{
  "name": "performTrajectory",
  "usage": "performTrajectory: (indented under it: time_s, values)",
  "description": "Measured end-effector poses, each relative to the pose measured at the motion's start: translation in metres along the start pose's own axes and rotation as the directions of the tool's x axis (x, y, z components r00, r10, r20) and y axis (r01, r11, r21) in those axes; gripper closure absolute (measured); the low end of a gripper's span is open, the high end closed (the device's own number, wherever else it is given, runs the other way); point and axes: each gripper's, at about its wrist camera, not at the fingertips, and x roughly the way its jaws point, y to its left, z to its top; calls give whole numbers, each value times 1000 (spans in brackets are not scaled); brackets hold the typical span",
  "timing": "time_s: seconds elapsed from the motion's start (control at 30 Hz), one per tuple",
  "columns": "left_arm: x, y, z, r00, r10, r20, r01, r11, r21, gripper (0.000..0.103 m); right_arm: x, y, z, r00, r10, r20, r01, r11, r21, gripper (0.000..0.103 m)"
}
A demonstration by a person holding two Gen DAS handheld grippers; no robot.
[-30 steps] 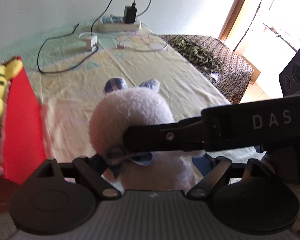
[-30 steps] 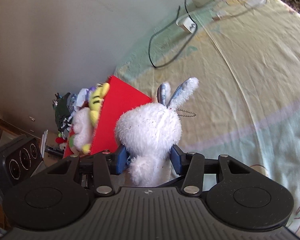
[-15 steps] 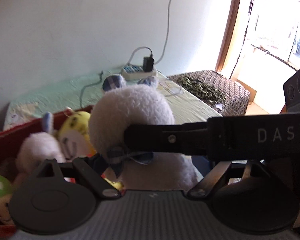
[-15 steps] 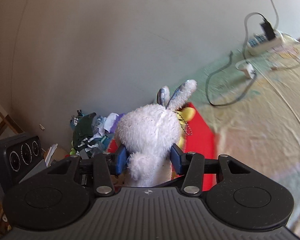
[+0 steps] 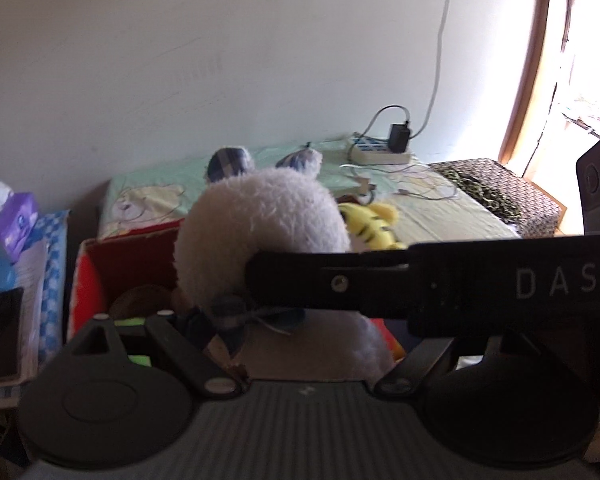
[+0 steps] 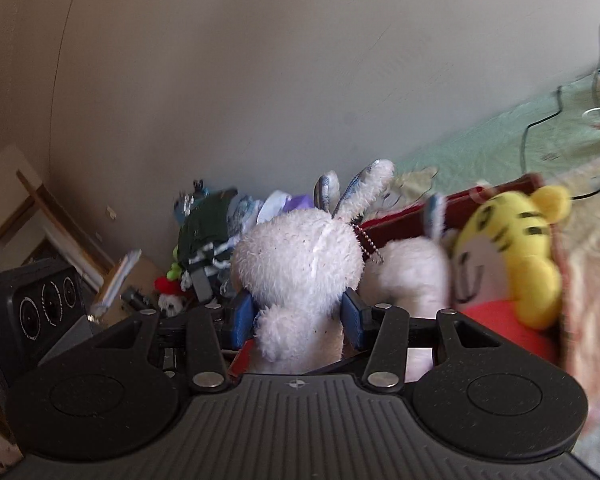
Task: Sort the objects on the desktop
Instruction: 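Lift the pink bunny and carry it over the red box, then lower the pink bunny into the box beside the white bunny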
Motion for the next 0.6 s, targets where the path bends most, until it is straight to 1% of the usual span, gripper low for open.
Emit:
performTrajectory:
  time_s: [0.13, 0.3, 0.47, 0.53, 0.6]
  values:
    - [12, 26, -5, 999, -7, -31, 6, 999, -48, 17, 16, 8, -4, 999, -27, -39, 25, 999, -32, 54]
    - [34, 41, -7, 996, -48, -80, 39, 994, -105, 17, 30, -2, 0, 995, -47, -83, 46, 999, -8, 54]
    - [49, 48, -8, 993, -56, -108, 44, 993, -108, 17, 35, -12, 0, 991, -66, -113, 67, 998, 8, 55]
    - [54, 50, -10, 991, -53, -125, 40, 994, -101, 17, 41, -12, -3, 988, -82, -131, 80, 997, -20, 55]
    - [57, 50, -13, 990, -47, -130, 36, 995, -88, 18, 44, -10, -5, 988, -87, -128, 83, 996, -36, 55]
